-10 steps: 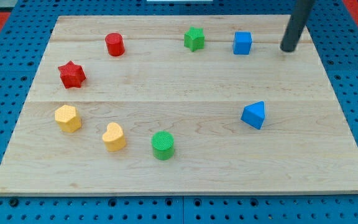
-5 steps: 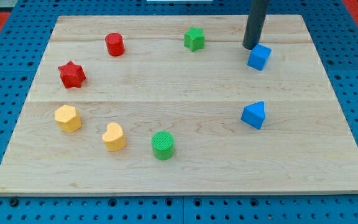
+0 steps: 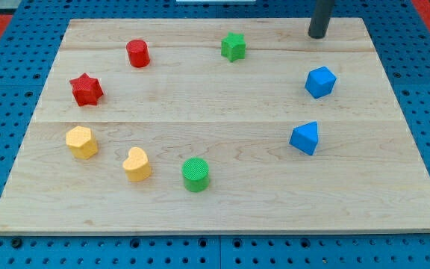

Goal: Push the blue cube diagonal to the top left of the triangle

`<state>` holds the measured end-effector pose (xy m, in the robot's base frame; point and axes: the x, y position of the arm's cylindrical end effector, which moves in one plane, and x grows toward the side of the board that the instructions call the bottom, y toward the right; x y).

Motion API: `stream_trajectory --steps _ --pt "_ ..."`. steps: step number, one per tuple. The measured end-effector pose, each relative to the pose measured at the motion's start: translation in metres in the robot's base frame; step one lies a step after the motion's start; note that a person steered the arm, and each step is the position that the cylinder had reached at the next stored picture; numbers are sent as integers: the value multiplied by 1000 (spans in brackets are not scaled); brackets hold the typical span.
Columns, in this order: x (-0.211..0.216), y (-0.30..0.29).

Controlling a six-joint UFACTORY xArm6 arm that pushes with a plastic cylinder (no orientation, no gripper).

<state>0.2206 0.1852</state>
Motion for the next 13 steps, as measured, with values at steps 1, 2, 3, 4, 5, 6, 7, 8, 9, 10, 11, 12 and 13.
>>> stream_trajectory --steps 1,2,3,4,5,6,7,8,9,10,11,12,13 --pt "-28 0" --pt "-28 -1" --pt "8 26" --pt "82 50" --pt "127 63" --pt "150 24" --pt "150 -52" --pt "148 -79" --pt "122 -25" --pt "92 -62" --pt "104 -93" --pt "124 -100" --pt "122 -106"
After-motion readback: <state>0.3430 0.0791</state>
